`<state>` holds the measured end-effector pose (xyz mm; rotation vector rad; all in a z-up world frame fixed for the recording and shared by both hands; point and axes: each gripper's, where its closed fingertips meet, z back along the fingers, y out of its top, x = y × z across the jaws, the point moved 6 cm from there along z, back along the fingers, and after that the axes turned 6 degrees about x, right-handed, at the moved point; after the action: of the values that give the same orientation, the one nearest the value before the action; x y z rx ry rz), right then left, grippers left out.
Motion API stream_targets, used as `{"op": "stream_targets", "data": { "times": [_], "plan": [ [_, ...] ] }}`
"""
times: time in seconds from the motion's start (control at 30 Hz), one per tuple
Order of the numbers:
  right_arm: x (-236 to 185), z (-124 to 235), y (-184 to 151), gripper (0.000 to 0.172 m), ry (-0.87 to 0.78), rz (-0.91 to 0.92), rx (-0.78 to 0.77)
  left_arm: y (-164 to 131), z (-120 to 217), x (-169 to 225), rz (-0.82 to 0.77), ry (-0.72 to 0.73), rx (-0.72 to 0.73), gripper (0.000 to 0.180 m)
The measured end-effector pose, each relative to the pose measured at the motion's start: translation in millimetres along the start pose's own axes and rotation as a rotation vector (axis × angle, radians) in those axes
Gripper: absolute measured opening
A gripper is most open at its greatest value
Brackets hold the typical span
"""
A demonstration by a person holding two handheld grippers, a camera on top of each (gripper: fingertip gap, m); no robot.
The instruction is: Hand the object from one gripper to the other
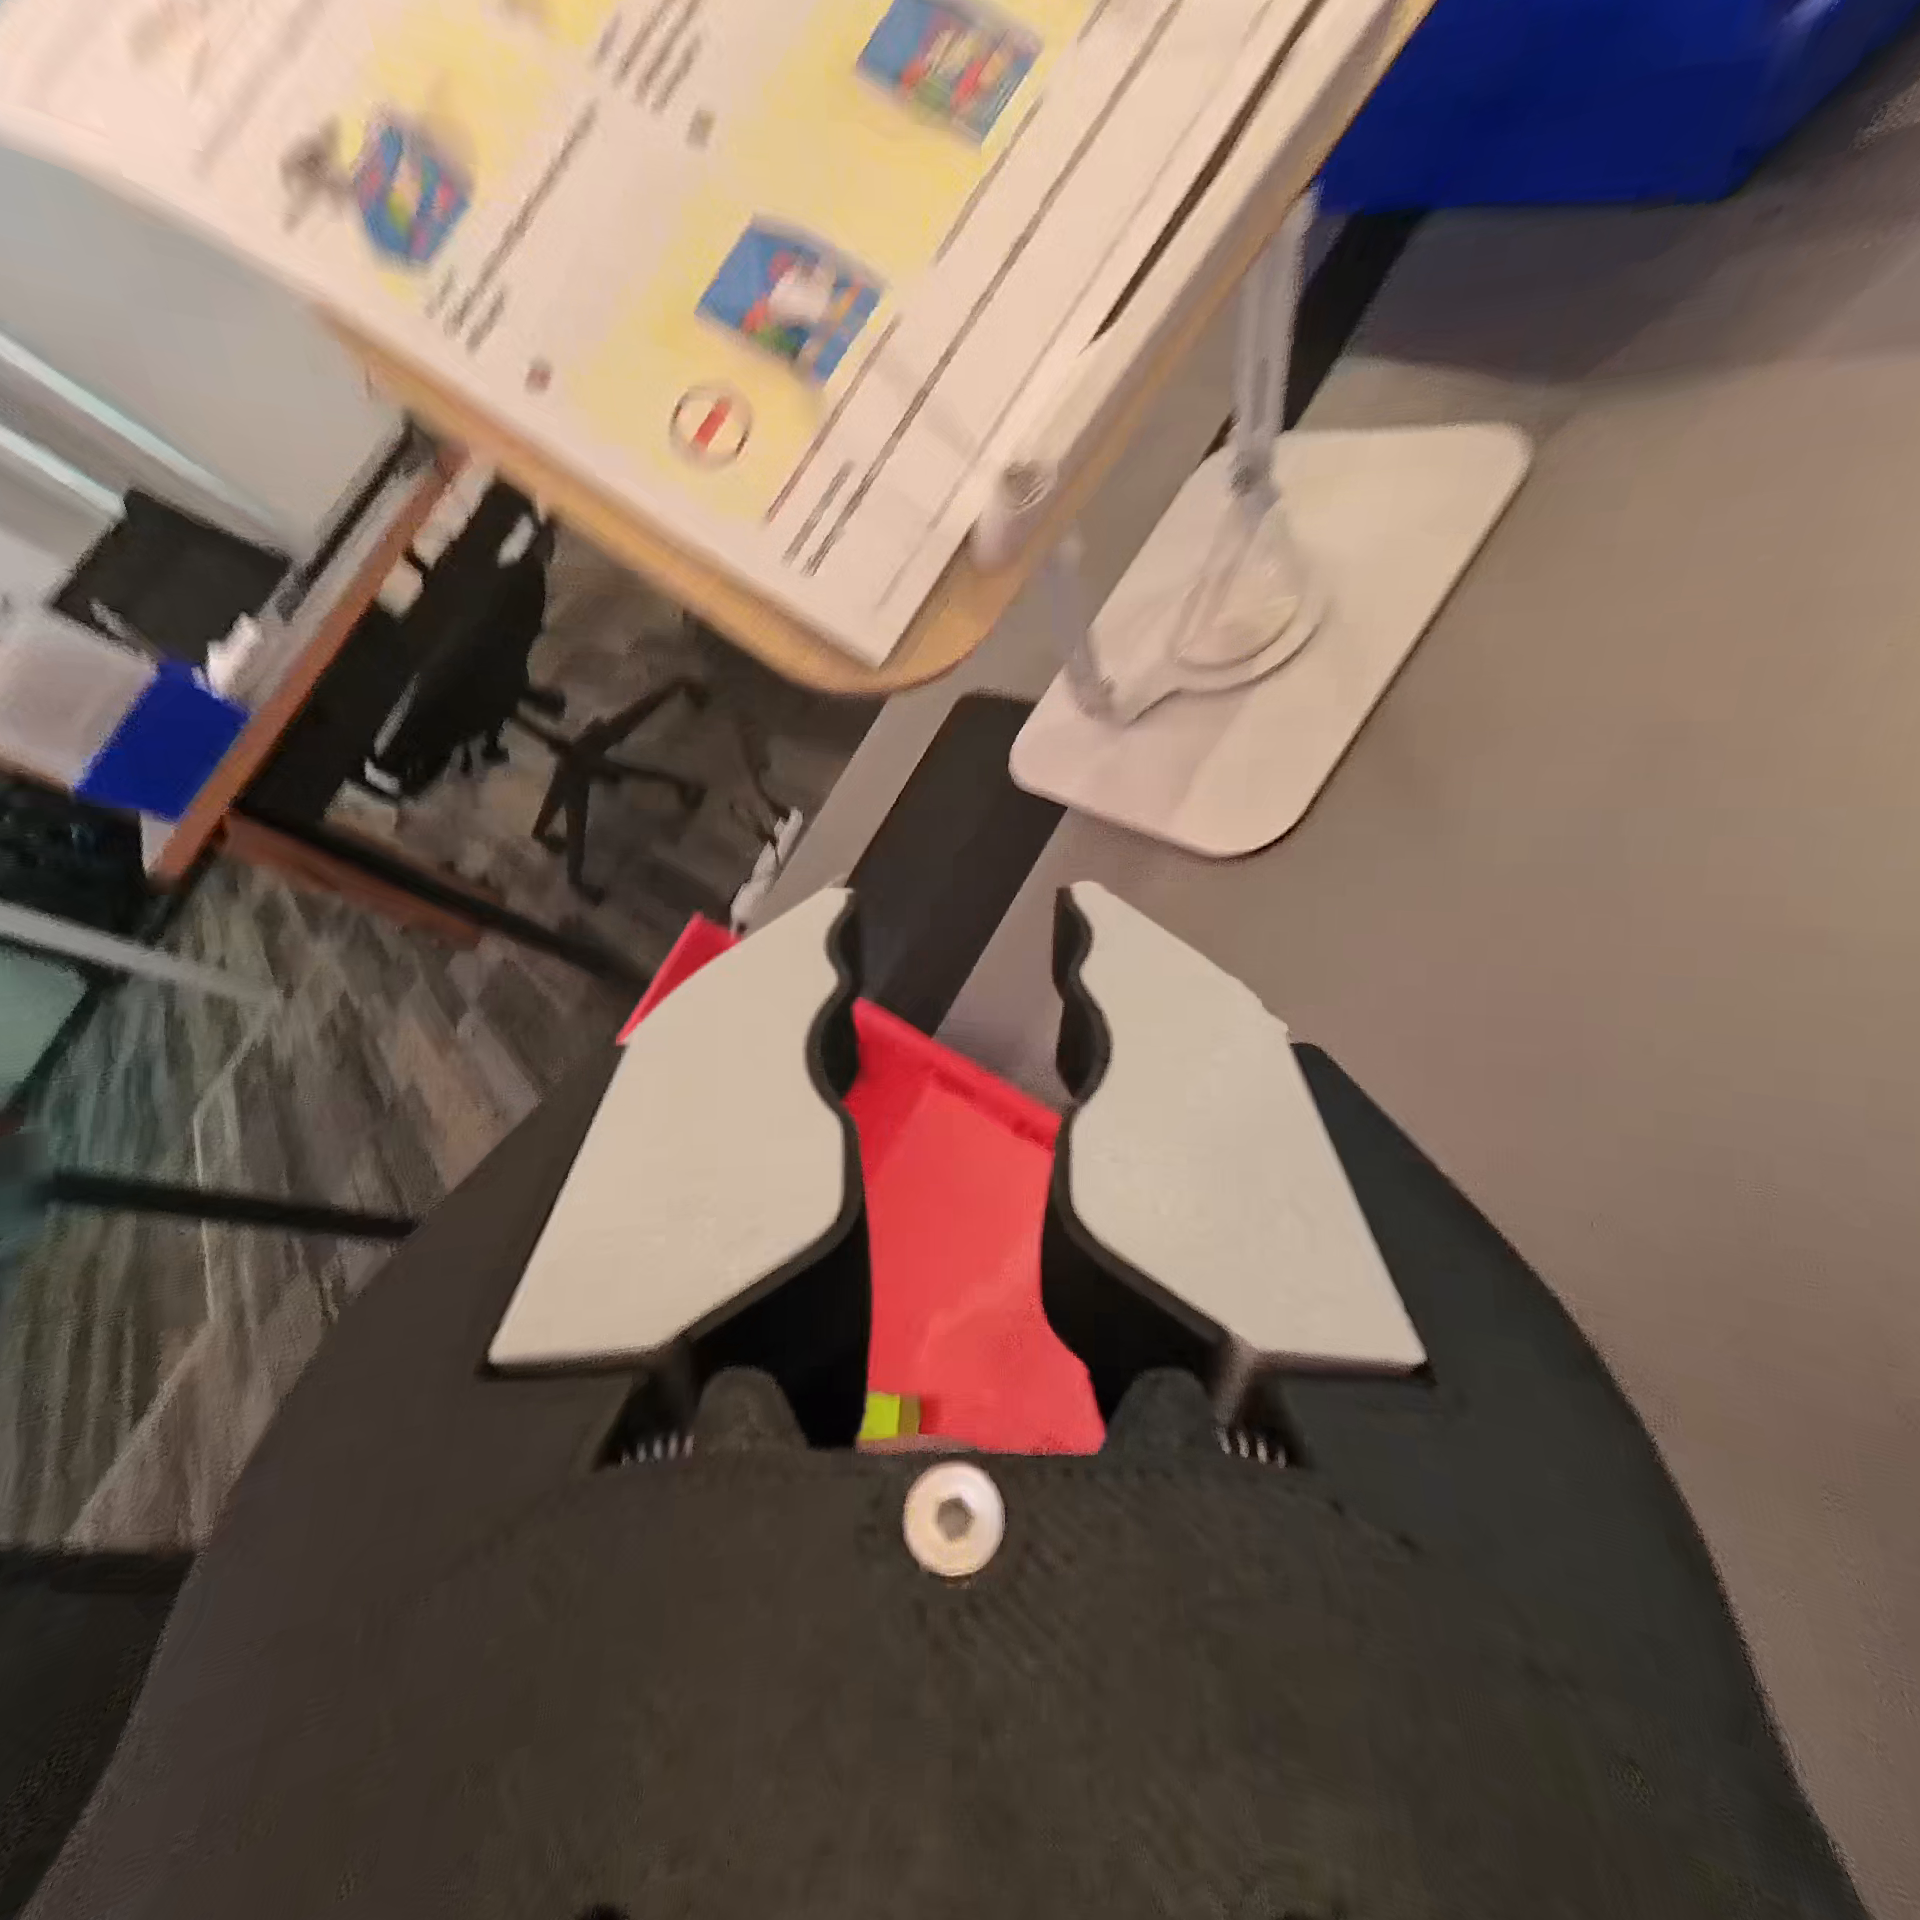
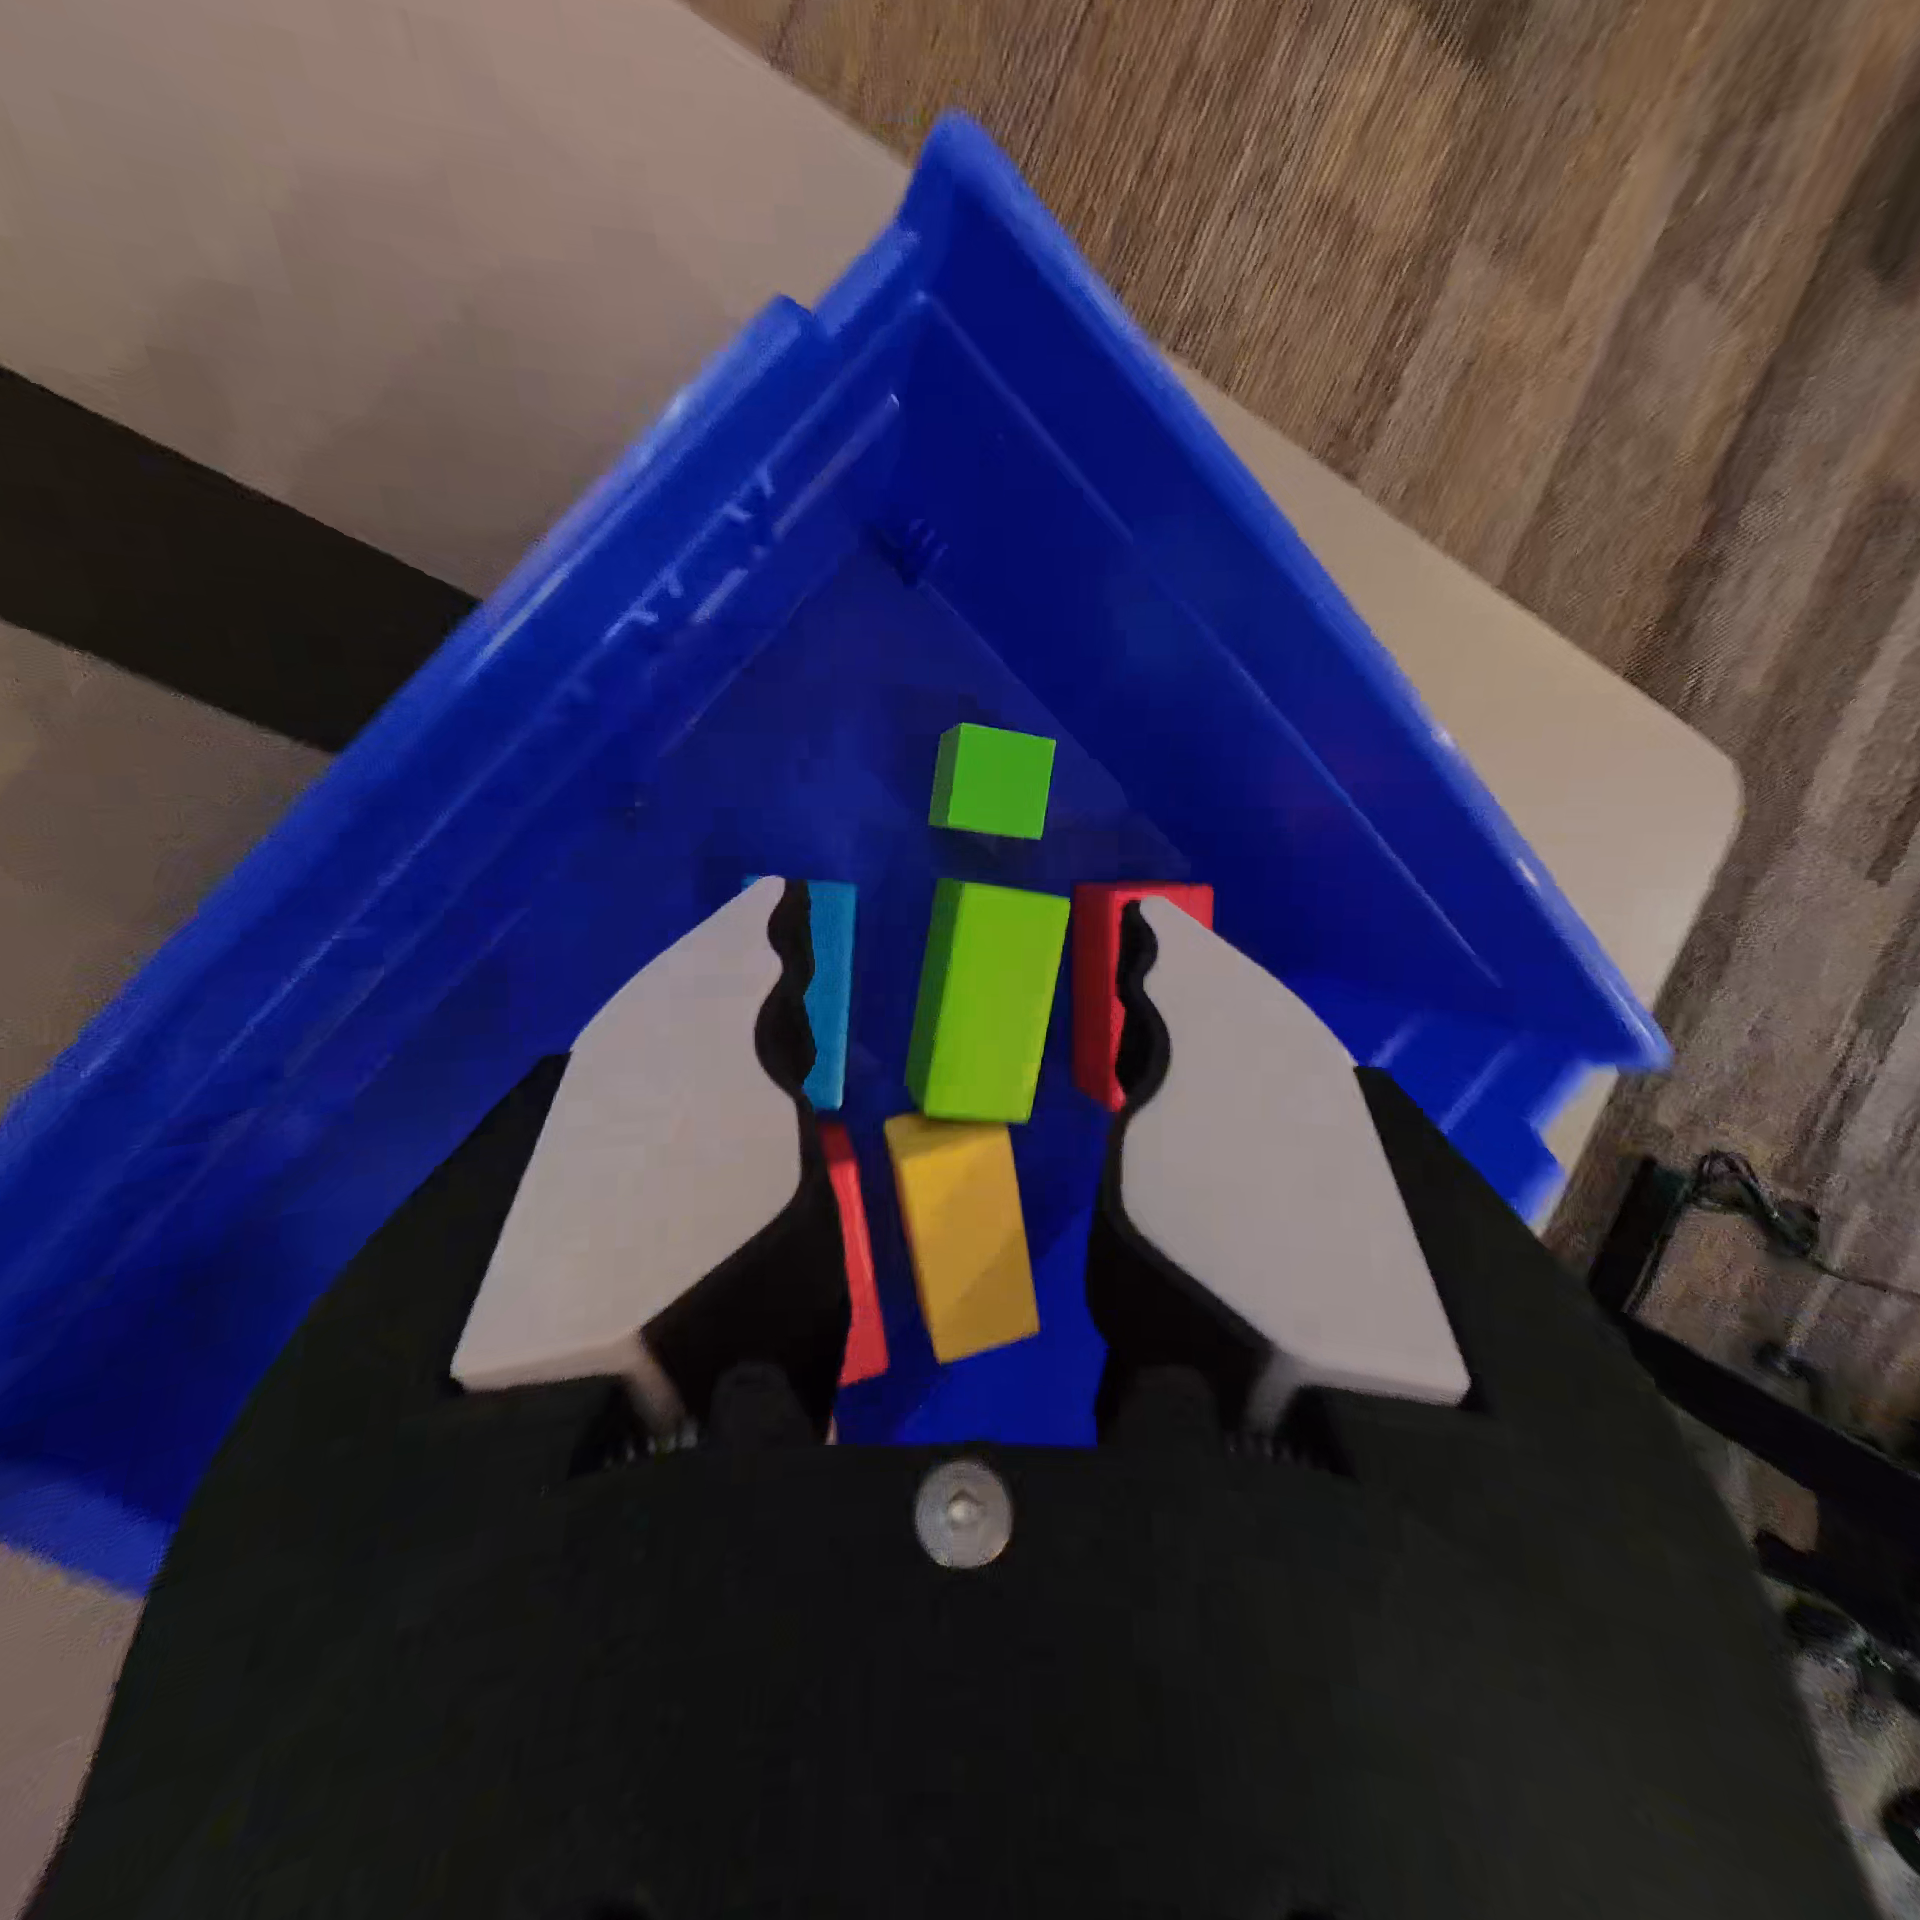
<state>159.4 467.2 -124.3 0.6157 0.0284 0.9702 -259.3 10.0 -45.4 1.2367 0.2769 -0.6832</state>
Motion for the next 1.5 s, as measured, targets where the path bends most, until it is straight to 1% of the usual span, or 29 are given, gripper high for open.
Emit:
{"op": "stream_targets", "data": {
  "times": [0.1,0.17,0.23,0.27,0.37,0.47,0.57,0.63,0.7,0.77,0.8,0.83,0.87,0.93,0.97,1.0,1.07,1.17,1.23,1.3,1.37,1.4,1.47,1.5],
  "plan": [
    [-20.1,45.2,-5.1,0.050,0.007,0.002,0.132,-32.2,-18.9,-33.7,0.095,0.008,-0.123,0.047],
    [-35.5,70.5,-11.7,0.049,-0.007,0.022,0.187,-58.3,-37.0,-49.7,0.126,-0.032,-0.199,0.052],
    [-53.4,90.9,-17.6,0.047,0.002,0.045,0.236,-85.6,-55.1,-64.5,0.114,-0.048,-0.286,0.054],
    [-62.0,99.0,-20.7,0.047,0.008,0.059,0.251,-96.0,-63.9,-68.9,0.096,-0.072,-0.299,0.054],
    [-83.9,115.9,-28.3,0.045,0.035,0.095,0.279,-120.3,-90.6,-74.5,0.062,-0.181,-0.299,0.050],
    [-100.2,128.1,-32.1,0.045,0.067,0.110,0.302,-141.6,-113.4,-78.0,-0.008,-0.266,-0.325,0.046],
    [-112.3,136.7,-33.1,0.044,0.082,0.127,0.319,-158.0,-132.3,-84.8,-0.071,-0.310,-0.351,0.046],
    [-118.8,139.4,-32.8,0.044,0.092,0.135,0.324,-167.5,-143.8,-85.4,-0.086,-0.351,-0.368,0.049],
    [-123.0,140.6,-32.1,0.043,0.094,0.142,0.323,-173.1,-152.6,-83.4,-0.115,-0.379,-0.386,0.049],
    [-126.3,140.6,-30.0,0.043,0.096,0.149,0.324,-181.2,-158.0,-80.8,-0.133,-0.402,-0.451,0.048],
    [-127.7,140.6,-28.8,0.043,0.096,0.152,0.324,-185.3,-159.2,-78.7,-0.111,-0.419,-0.484,0.050],
    [-128.9,140.6,-27.8,0.043,0.098,0.155,0.324,-188.0,-159.4,-76.2,-0.078,-0.428,-0.502,0.056],
    [-130.0,140.7,-26.7,0.043,0.101,0.156,0.327,-187.4,-157.5,-75.3,-0.056,-0.421,-0.498,0.057],
    [-131.4,141.5,-25.0,0.043,0.109,0.155,0.336,-182.2,-145.7,-70.7,-0.028,-0.431,-0.519,0.051],
    [-131.8,142.0,-24.5,0.043,0.110,0.156,0.339,-179.4,-135.9,-63.6,-0.018,-0.485,-0.534,0.039],
    [-132.5,142.6,-24.0,0.043,0.110,0.158,0.343,-177.0,-126.3,-56.9,-0.007,-0.521,-0.543,0.039],
    [-134.6,143.4,-22.5,0.043,0.115,0.160,0.349,-172.7,-115.5,-56.8,-0.043,-0.474,-0.512,0.043],
    [-141.7,143.5,-18.5,0.043,0.131,0.168,0.358,-170.5,-117.2,-66.7,-0.027,-0.387,-0.469,0.053],
    [-146.9,143.6,-16.3,0.043,0.139,0.175,0.357,-180.8,-126.5,-72.4,-0.004,-0.359,-0.532,0.060],
    [-150.9,145.0,-15.2,0.043,0.137,0.182,0.360,-193.2,-139.3,-77.8,0.065,-0.323,-0.614,0.065],
    [-153.9,146.5,-15.4,0.043,0.142,0.185,0.364,-200.5,-149.5,-75.8,0.190,-0.322,-0.667,0.066],
    [-154.7,146.9,-15.7,0.043,0.143,0.187,0.366,-199.9,-152.9,-76.4,0.251,-0.300,-0.665,0.066],
    [-156.2,146.8,-16.5,0.043,0.148,0.192,0.366,-200.5,-155.2,-75.7,0.354,-0.282,-0.676,0.061],
    [-156.9,146.6,-16.5,0.043,0.150,0.194,0.368,-201.0,-155.6,-74.6,0.394,-0.283,-0.672,0.054]
  ]
}}
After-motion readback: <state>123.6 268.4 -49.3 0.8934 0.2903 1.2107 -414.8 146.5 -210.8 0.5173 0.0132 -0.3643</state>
